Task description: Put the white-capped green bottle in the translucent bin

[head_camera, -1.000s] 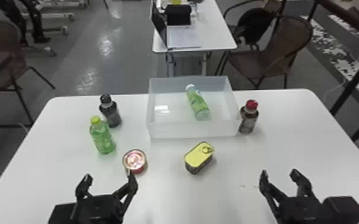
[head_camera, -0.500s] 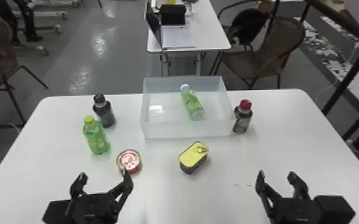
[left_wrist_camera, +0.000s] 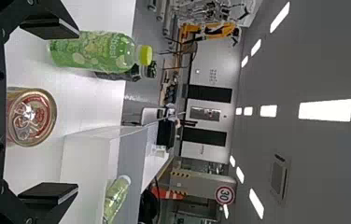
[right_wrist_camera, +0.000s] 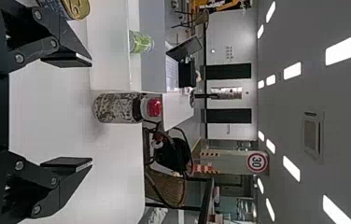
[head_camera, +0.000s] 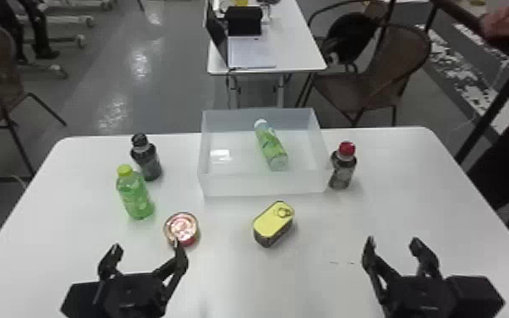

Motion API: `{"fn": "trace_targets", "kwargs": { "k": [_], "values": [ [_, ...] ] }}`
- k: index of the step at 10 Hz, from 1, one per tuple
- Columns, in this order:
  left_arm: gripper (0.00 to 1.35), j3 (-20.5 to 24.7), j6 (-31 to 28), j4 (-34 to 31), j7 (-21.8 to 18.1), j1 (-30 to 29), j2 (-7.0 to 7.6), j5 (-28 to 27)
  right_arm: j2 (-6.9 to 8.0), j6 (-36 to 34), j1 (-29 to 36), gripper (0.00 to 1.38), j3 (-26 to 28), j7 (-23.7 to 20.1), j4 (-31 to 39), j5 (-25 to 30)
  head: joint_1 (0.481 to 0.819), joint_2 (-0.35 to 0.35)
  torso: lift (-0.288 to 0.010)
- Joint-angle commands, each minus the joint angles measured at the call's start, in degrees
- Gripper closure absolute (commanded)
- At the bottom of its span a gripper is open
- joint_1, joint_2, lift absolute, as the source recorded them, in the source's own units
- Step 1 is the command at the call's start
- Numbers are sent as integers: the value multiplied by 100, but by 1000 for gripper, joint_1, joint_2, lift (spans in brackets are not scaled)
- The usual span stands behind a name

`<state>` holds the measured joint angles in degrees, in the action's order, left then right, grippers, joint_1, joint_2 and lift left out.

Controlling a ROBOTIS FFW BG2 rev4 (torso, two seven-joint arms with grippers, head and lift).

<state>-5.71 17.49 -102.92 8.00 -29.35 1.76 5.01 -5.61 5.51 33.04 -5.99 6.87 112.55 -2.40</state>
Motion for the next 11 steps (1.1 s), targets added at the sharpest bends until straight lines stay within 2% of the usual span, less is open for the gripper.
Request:
{"fn": "trace_targets", "kwargs": {
  "k": [1, 2, 3, 4, 5, 7, 11],
  "values": [
    [136, 0, -44, -27, 0, 9, 0, -26, -2, 222, -26, 467, -8, -2, -49, 134, 695, 10, -79],
    [125, 0, -44, -27, 0, 9, -9, -26, -37, 644, -122, 366, 1, -186, -189, 275, 695, 11, -79],
    [121, 0, -44, -27, 9, 0, 0, -26, -151, 723, -184, 243, 1, -274, -216, 337, 695, 13, -79],
    [121, -9, -35, -27, 9, 17, 9, -26, -204, 723, -175, 171, 1, -265, -207, 328, 695, 23, -79],
    [119, 9, -9, -27, 9, 9, 0, -26, -178, 723, -175, 131, 1, -248, -198, 363, 695, 23, -79],
    [117, 17, 35, -27, 9, 0, 0, -26, -99, 785, -140, 127, 10, -151, -233, 354, 695, 23, -79],
    [125, 26, 70, -27, 9, -9, 0, -26, -99, 943, -122, 128, 10, -72, -339, 231, 695, 17, -79]
  ]
}}
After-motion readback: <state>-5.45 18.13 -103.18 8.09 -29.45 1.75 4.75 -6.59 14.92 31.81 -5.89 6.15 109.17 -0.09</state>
